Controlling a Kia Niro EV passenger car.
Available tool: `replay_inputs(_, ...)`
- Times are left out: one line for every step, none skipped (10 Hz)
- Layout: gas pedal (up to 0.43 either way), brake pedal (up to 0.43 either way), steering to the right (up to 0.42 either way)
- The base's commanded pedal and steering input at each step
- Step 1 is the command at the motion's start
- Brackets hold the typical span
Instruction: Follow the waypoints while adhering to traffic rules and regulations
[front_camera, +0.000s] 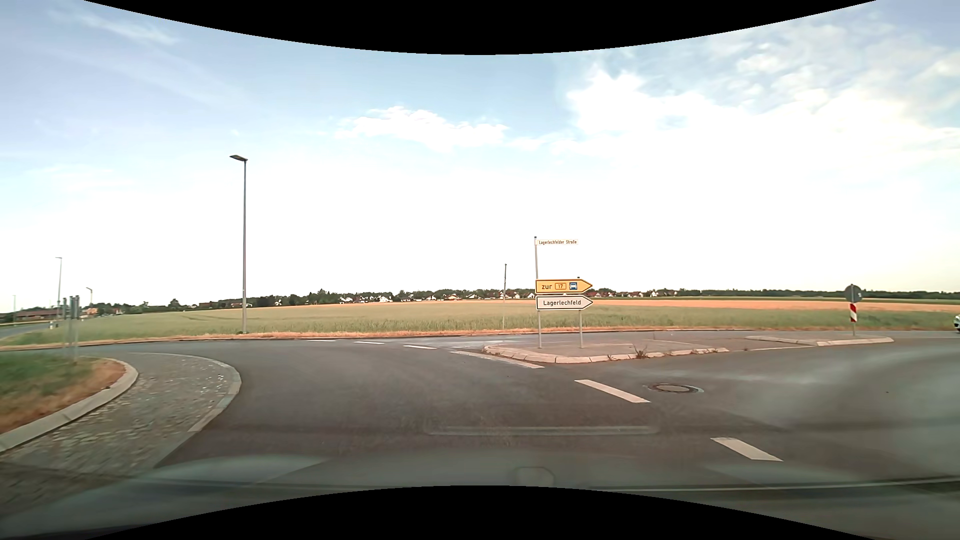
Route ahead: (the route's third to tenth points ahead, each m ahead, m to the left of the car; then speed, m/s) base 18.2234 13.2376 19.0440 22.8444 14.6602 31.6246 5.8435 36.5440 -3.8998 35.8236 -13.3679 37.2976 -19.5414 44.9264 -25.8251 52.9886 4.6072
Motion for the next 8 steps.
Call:
replay_inputs(0.087, 0.0, -0.077)
replay_inputs(0.087, 0.0, -0.098)
replay_inputs(0.087, 0.0, -0.115)
replay_inputs(0.087, 0.0, -0.131)
replay_inputs(0.087, 0.0, -0.153)
replay_inputs(0.087, 0.0, -0.175)
replay_inputs(0.098, 0.0, -0.197)
replay_inputs(0.098, 0.0, -0.216)
